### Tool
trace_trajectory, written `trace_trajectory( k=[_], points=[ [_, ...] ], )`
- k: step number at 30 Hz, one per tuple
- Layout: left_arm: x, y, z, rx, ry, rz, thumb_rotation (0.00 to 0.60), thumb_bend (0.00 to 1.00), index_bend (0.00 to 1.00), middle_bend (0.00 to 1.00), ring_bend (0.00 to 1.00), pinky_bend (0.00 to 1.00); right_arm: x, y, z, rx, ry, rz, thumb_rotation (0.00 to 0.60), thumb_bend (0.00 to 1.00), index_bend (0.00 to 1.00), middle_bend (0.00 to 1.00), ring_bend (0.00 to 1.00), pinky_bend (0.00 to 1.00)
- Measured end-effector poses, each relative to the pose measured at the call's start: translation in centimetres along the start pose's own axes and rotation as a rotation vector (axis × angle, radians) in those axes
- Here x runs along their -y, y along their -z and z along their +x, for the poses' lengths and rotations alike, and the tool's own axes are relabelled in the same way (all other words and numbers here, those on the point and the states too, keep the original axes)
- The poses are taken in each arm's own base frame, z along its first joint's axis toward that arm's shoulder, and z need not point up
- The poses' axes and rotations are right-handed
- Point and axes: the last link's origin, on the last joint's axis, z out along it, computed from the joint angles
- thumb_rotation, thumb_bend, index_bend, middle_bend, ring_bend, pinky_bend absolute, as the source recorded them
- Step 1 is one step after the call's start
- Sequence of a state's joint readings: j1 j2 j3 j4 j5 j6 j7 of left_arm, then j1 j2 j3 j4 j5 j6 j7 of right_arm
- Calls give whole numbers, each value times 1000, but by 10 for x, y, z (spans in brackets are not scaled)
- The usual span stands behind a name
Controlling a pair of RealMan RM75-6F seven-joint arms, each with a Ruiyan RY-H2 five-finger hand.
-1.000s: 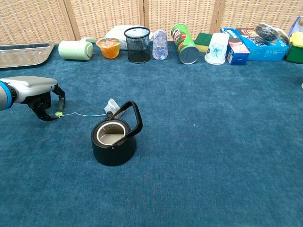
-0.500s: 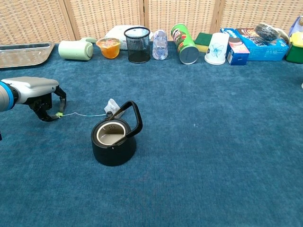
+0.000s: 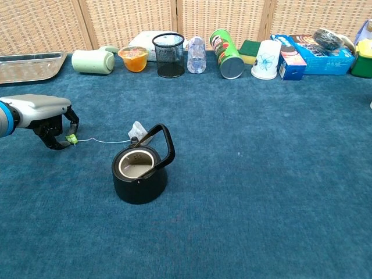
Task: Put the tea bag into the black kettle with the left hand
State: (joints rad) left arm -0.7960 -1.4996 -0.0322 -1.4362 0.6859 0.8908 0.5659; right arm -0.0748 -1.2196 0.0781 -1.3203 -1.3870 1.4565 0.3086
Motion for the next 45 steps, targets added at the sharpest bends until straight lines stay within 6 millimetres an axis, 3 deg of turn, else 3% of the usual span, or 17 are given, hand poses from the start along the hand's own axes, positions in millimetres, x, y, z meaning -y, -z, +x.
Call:
trace_trajectory(
  k=[28,45],
  points=[
    [2,9,18,-95,53,-32,600,552,737,997,996,901,2,0,-1,1,-4,12,600,186,249,292,191,143],
    [12,47,52,-225,196,-118,600,554,740,998,997,901,14,2,0,-4,4,40,600,186,249,292,191,145]
  ],
)
